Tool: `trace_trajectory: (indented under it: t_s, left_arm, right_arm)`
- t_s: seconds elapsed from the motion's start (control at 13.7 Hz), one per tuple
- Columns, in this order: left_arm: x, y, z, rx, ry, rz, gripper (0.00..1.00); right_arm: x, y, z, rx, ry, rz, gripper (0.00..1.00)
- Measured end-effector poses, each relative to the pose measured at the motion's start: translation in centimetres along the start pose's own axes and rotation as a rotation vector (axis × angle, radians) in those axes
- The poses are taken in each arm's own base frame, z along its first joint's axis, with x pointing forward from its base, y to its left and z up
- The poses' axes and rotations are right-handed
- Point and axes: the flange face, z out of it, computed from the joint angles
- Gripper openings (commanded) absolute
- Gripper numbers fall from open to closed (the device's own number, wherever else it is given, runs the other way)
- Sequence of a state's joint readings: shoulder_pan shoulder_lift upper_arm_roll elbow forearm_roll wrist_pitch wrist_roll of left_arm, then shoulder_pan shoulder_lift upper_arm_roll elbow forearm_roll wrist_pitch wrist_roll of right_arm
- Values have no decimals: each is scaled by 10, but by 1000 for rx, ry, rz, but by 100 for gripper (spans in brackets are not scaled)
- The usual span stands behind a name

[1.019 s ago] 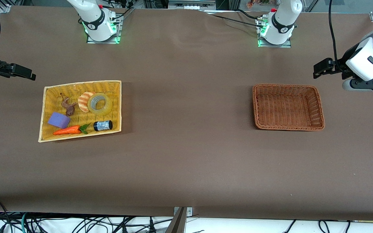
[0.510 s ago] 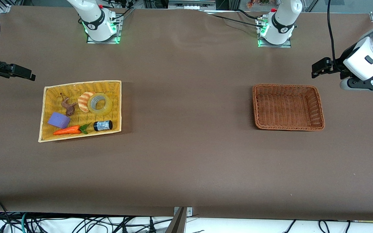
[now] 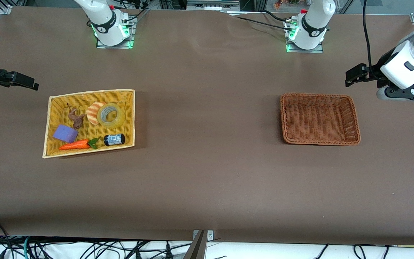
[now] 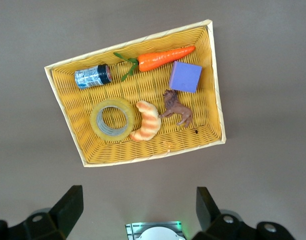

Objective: Transfer tape with both arms

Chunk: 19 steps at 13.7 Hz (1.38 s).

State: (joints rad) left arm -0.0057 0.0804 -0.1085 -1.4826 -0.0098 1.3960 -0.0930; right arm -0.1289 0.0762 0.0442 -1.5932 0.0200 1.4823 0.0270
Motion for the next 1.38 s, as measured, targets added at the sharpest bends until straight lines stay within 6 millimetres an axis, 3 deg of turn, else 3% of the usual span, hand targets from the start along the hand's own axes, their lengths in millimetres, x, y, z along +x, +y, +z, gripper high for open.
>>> trace_trajectory:
  t_s: [0.22, 0.58, 0.8, 1.09, 1.38]
  left_arm:
    - [0, 0, 0, 0, 1, 0, 100]
    - [0, 0, -1, 0, 2, 1, 100]
    - [0, 1, -1, 0, 2, 2, 100]
    - [-1, 3, -1, 0, 2, 5, 100]
    - [-1, 4, -1, 0, 2, 7, 100]
  right_arm:
    - [12, -4, 19, 1, -36, -8, 100]
    - [41, -35, 76, -6, -119, -60, 100]
    - [55, -52, 132, -3, -78, -87, 100]
    - [39, -82, 232, -4, -33, -81, 100]
    - [10, -103, 284, -1, 19, -62, 100]
